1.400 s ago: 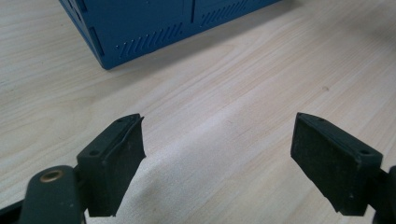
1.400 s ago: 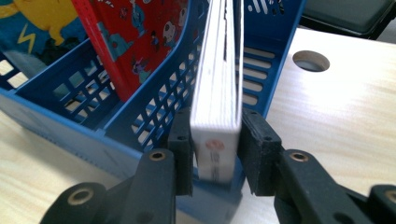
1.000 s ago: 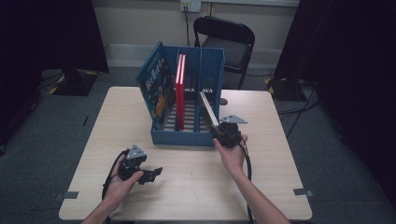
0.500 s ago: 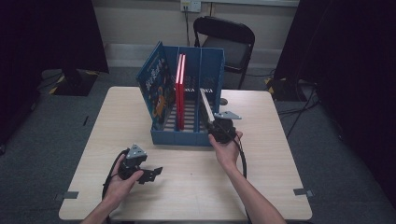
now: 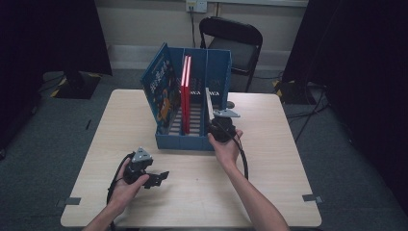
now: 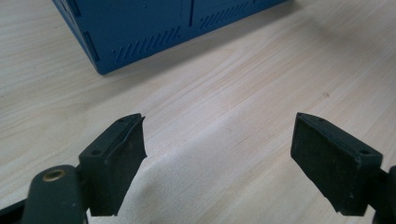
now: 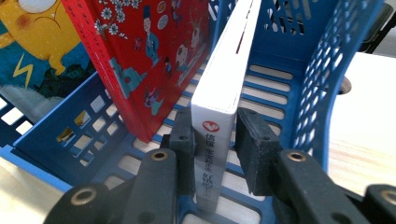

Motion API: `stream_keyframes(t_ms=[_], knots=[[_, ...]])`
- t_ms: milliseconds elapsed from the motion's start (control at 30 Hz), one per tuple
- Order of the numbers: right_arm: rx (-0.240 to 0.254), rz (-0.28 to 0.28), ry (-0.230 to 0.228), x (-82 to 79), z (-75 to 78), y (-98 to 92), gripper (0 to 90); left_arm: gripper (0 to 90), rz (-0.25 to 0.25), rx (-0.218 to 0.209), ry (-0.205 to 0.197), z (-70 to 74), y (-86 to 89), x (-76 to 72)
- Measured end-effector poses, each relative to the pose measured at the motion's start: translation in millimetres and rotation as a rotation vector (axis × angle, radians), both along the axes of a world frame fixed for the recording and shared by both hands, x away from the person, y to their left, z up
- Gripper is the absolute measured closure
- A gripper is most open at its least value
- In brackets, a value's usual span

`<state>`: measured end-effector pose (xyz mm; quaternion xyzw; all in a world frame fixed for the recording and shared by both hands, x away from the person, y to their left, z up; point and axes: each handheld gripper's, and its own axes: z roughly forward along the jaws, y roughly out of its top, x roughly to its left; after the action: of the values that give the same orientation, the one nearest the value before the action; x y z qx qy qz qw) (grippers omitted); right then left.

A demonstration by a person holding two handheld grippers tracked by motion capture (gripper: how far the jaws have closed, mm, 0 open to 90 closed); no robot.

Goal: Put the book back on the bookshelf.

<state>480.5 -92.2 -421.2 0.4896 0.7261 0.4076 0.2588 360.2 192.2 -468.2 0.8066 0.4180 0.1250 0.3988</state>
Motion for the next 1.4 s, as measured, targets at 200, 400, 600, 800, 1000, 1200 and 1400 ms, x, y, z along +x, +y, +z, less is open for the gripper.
stream_keyframes(t_ms=[200,400,600,800,1000,1200,1400], knots=[[0.015,0.004,-0.004,4.3,0.3,2.4,68.2,17.6,-0.002,0.006,0.000,-0.7,-0.1,0.9],[0.023,0.024,0.004,8.3,1.1,7.6,66.2,17.7,0.002,0.002,0.002,-0.9,1.7,-0.1],[0.013,0.025,0.006,11.1,-0.2,12.1,65.7,17.7,0.005,-0.001,0.005,-1.0,2.2,-0.1],[0.015,0.025,0.012,17.9,1.8,11.3,65.7,17.7,0.001,0.001,0.003,-1.3,0.0,0.0],[0.003,0.023,0.020,23.8,4.1,13.2,65.7,17.7,-0.001,0.002,0.001,-0.6,2.8,-1.3],[-0.010,0.017,0.025,29.9,4.3,15.2,65.8,17.7,-0.002,0.002,-0.005,0.0,4.4,-3.1],[-0.012,0.012,0.039,36.5,2.6,15.5,65.9,17.7,0.000,-0.004,-0.005,0.2,3.9,-3.8]])
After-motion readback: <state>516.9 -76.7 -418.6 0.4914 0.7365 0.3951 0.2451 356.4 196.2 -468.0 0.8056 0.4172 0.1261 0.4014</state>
